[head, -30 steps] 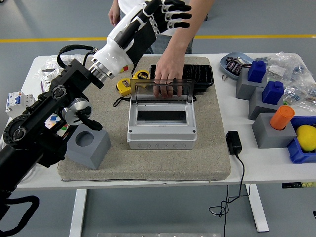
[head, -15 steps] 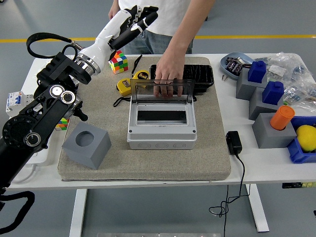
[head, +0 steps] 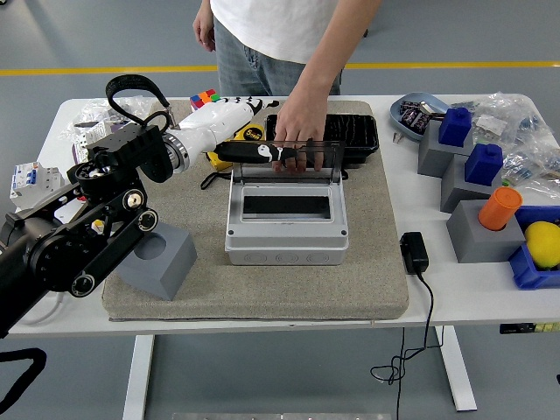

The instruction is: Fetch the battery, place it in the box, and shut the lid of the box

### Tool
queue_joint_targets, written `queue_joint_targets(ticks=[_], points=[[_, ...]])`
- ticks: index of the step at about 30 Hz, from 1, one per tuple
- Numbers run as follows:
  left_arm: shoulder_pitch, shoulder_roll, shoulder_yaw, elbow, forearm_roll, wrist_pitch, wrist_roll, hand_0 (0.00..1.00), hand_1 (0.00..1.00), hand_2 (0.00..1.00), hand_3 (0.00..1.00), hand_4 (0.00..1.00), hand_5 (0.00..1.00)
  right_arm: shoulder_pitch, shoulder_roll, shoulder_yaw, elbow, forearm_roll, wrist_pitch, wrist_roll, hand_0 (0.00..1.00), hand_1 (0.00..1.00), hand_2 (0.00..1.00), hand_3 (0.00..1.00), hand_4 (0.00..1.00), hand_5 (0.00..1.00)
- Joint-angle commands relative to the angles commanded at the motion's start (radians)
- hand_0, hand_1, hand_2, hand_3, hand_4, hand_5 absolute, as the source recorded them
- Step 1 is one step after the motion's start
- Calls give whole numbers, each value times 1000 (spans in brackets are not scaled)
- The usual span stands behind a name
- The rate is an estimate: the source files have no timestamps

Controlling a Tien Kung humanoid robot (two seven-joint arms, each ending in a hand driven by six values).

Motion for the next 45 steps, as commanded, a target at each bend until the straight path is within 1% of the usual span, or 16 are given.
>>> queue_joint_targets(ticks=[5, 6, 11, 12, 17, 18, 24, 25, 28, 38, 42, 43, 45], points=[[4, 10, 18, -15, -16, -31, 27, 998, 998, 965, 845, 998, 998, -2, 0, -3, 0, 4, -2, 0, 912, 870, 809, 836, 998, 998], [5, 12, 19, -19, -19, -35, 32, 998, 998, 885, 762, 998, 998, -2, 0, -3, 0, 4, -2, 0, 911, 870, 808, 840, 998, 998], [11, 15, 21, -35, -47, -40, 32, 998, 998, 885, 762, 998, 998, -3, 0, -3, 0, 3, -1, 0, 911, 870, 808, 840, 998, 998], [12, 16, 23, -35, -50, -41, 31, 998, 951, 821, 613, 998, 998, -3, 0, -3, 0, 4, -2, 0, 911, 870, 810, 840, 998, 998], [14, 14, 33, -32, -65, -42, 23, 998, 951, 821, 613, 998, 998, -1, -1, -3, 1, 5, -2, 0, 911, 870, 810, 840, 998, 998], [14, 13, 35, -33, -67, -42, 20, 998, 928, 803, 537, 998, 998, -1, 0, -2, 1, 5, -2, 0, 912, 870, 809, 842, 998, 998], [13, 13, 37, -39, -73, -36, 10, 998, 928, 803, 537, 998, 998, 0, 0, 1, 0, 3, -2, -1, 912, 870, 809, 842, 998, 998], [13, 14, 38, -42, -75, -36, 10, 998, 925, 798, 513, 998, 998, 1, 0, 1, 0, 2, -2, -1, 912, 870, 807, 841, 998, 998], [13, 16, 41, -50, -81, -36, 9, 998, 925, 798, 513, 998, 998, 1, 0, 0, 1, 4, -2, -1, 912, 870, 807, 841, 998, 998], [21, 19, 87, -108, -121, -45, 20, 998, 924, 797, 506, 998, 998, 2, -2, -3, 2, 7, -3, 0, 913, 870, 807, 842, 998, 998], [26, 16, 114, -137, -185, -33, 24, 998, 924, 797, 506, 998, 998, 2, -2, -1, 1, 6, -2, -1, 913, 870, 807, 842, 998, 998], [27, 15, 120, -139, -214, -33, 24, 998, 885, 764, 618, 998, 998, 1, -2, -1, 1, 5, -2, -1, 913, 870, 807, 842, 998, 998], [30, 14, 128, -142, -244, -43, 34, 998, 885, 764, 618, 998, 998, 1, -2, 2, 1, 4, -2, -1, 913, 870, 807, 842, 998, 998]])
